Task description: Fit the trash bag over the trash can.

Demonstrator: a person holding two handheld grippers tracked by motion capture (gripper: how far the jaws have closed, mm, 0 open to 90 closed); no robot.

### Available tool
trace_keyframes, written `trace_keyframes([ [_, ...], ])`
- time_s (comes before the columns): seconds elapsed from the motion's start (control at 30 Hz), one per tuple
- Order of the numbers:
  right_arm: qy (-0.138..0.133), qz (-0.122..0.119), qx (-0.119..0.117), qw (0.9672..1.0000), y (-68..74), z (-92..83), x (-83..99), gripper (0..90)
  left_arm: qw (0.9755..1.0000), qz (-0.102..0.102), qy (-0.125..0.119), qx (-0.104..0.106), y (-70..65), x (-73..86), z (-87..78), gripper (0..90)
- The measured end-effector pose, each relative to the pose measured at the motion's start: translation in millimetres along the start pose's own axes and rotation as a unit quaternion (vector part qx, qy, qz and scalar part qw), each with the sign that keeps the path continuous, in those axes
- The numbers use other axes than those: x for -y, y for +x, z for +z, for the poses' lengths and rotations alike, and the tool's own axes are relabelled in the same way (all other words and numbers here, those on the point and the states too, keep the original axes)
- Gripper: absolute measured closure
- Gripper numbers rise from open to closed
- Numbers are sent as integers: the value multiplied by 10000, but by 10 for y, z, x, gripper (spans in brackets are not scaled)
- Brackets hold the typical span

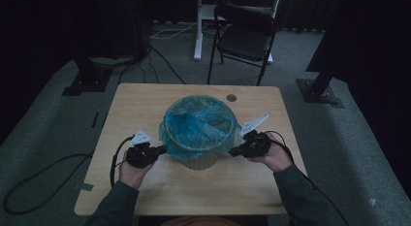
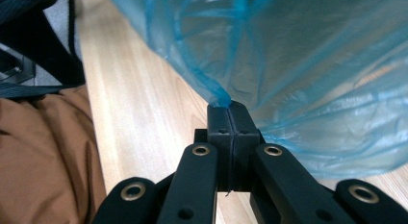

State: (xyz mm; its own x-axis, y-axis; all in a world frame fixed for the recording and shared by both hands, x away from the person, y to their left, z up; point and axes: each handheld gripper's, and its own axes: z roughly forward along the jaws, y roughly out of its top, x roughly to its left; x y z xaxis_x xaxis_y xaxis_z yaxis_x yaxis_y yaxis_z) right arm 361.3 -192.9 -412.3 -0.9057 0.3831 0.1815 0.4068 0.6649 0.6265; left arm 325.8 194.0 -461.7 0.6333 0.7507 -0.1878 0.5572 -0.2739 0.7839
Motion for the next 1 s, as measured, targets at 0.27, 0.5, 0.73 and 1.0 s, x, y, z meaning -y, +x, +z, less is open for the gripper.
trace_keyframes([
  [0.27, 2, 188, 13, 9998, -78, -32, 83, 814, 9984, -486, -299, 60, 168, 41, -136, 803],
  [0.5, -361, 112, -3, 9993, -57, -184, 53, 598, 9966, -441, -689, 91, 206, 26, -319, 674],
  [0.73, -485, 18, -14, 9988, -63, -349, 82, 529, 9950, -108, -977, 169, 154, -129, -434, 636],
  [1.0, -640, 150, 138, 9977, -115, -454, 157, 481, 9919, 203, -1224, 269, 78, -435, -492, 621],
])
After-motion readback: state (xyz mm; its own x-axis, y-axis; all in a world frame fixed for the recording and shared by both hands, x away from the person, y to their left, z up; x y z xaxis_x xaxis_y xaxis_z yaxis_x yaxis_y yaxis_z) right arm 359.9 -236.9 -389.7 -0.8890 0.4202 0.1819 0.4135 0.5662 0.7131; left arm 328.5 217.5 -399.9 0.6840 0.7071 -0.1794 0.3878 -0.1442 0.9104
